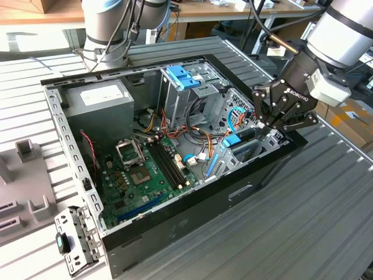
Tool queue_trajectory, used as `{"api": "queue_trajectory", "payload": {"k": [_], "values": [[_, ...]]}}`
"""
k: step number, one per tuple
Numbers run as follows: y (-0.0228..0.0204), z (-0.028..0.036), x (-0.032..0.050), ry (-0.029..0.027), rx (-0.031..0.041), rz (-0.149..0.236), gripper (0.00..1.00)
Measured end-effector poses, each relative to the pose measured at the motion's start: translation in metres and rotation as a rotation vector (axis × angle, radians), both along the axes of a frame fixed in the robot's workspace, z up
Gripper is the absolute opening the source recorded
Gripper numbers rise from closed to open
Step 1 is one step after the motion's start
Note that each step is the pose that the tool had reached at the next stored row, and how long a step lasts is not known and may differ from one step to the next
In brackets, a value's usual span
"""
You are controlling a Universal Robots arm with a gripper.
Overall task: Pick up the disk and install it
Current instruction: 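Insert the first disk wire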
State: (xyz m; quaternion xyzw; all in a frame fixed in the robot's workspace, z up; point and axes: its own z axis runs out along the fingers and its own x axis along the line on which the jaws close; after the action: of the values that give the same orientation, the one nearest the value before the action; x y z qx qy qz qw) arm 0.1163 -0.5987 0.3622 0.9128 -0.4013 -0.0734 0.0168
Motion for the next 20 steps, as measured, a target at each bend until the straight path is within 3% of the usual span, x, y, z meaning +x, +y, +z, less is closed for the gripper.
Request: {"api": "queue_trajectory", "payload": {"k": [4, 6, 7, 8, 12, 13, 20], "values": [[0.0, -0.0001, 0.0, 0.0, 0.0002, 0.0, 0.11], [0.0001, -0.0002, 0.0001, -0.0036, 0.0002, 0.001, 0.11], [0.0001, -0.0003, 0.0, -0.012, 0.0002, 0.001, 0.11], [0.0, -0.0006, 0.0, -0.0248, 0.0002, 0.001, 0.11], [0.0, -0.0012, 0.0, -0.0522, 0.0001, 0.001, 0.11], [0.0, -0.0014, 0.0, -0.062, 0.0002, 0.001, 0.11], [0.0, -0.0014, 0.0, -0.0647, 0.0003, 0.001, 0.11]]}}
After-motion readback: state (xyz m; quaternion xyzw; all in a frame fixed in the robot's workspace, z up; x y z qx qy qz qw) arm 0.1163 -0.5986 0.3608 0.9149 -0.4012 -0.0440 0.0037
